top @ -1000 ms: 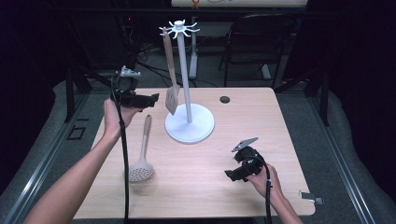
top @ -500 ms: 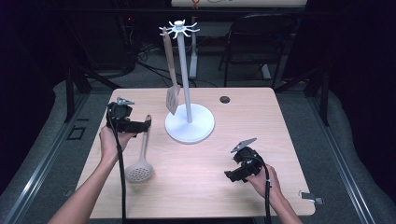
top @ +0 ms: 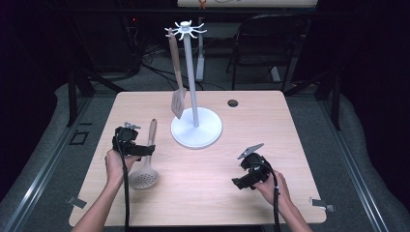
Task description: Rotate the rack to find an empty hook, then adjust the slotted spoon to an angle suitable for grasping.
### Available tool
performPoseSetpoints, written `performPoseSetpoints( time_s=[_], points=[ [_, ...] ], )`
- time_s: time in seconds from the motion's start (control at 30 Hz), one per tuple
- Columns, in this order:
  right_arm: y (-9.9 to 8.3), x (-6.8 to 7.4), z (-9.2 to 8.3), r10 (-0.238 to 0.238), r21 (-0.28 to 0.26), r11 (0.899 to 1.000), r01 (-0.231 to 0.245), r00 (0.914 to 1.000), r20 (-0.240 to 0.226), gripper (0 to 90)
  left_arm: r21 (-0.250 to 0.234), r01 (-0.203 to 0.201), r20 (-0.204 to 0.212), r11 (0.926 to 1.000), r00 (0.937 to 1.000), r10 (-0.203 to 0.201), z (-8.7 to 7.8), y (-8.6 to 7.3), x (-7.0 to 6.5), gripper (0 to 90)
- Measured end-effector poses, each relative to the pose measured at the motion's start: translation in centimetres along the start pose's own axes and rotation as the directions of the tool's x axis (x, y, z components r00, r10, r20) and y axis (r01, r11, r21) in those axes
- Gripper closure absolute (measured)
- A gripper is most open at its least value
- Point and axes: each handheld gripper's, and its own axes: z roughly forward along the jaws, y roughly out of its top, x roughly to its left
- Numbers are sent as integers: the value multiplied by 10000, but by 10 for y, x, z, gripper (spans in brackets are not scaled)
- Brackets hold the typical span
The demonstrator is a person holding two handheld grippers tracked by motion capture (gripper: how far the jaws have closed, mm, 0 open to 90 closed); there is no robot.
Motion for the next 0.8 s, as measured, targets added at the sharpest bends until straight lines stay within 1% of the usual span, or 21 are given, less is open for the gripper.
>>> performPoseSetpoints(
  time_s=[0.03, 0.1, 0.13, 0.2, 0.3, 0.37, 0.4, 0.43, 0.5, 0.53, 0.57, 0.6, 0.63, 0.67, 0.73, 0.77, 0.8],
  points=[
    [0, 0, 0, 17, 68, 10000, -17, 10000, 1, 148, -34, 45, -7, 10000, 10000, -45, -1, -1, 1, 36],
    [1, 1, 1, 66, 5, 10000, -66, 10000, -48, 148, -74, 113, -114, 9999, 9999, -114, -1, -2, 1, 41],
    [1, 1, 1, 62, 3, 10000, -62, 10000, -66, 148, -17, 59, -99, 10000, 9999, -59, -1, -2, 2, 44],
    [1, 1, 1, 24, -82, 10000, -25, 9999, -99, 148, 129, 101, -104, 9999, 9999, -100, 1, -4, 3, 56],
    [1, 1, 0, 38, -40, 10000, -38, 10000, -65, 148, 201, 284, -112, 9994, 9995, -282, 5, -6, 5, 95],
    [1, 1, 1, -15, 23, 10000, 15, 10000, -31, 148, 266, 377, -76, 9989, 9993, -375, 9, -7, 6, 151],
    [1, 0, 0, -27, 46, 10000, 27, 10000, -39, 149, 376, 454, -38, 9983, 9990, -453, 11, -7, 6, 163],
    [1, 0, 0, 8, 49, 10000, -7, 10000, -97, 149, 442, 441, 7, 9980, 9990, -442, 13, -8, 6, 185],
    [1, -1, 1, -25, 7, 10000, 25, 10000, -55, 149, 679, 417, 79, 9968, 9991, -423, 19, -9, 4, 252],
    [1, 0, 1, 18, 50, 10000, -18, 10000, -98, 149, 797, 368, 160, 9961, 9991, -382, 21, -9, 3, 284],
    [2, 0, 1, -50, 103, 9999, 50, 10000, -33, 150, 885, 312, 159, 9956, 9993, -327, 23, -9, 3, 309],
    [2, 0, 2, -46, 64, 10000, 46, 10000, -67, 150, 987, 254, 193, 9948, 9994, -274, 25, -9, 2, 340],
    [2, 1, 3, -46, -14, 10000, 45, 9999, -92, 151, 1004, 315, 226, 9945, 9992, -339, 27, -9, 1, 365],
    [3, 1, 3, -108, 146, 9998, 109, 9999, -73, 151, 1031, 270, 200, 9943, 9994, -292, 28, -8, 0, 384],
    [2, 1, 4, -51, 150, 9999, 52, 10000, -80, 151, 1213, 111, 170, 9926, 9998, -133, 32, -8, -3, 442],
    [1, 1, 4, -61, 70, 10000, 62, 9999, -116, 151, 1305, 25, 171, 9914, 9998, -48, 34, -8, -4, 469],
    [1, 0, 4, -108, 113, 9999, 109, 9999, -60, 151, 1376, -48, 128, 9905, 9999, 30, 35, -8, -5, 498]
  ],
)
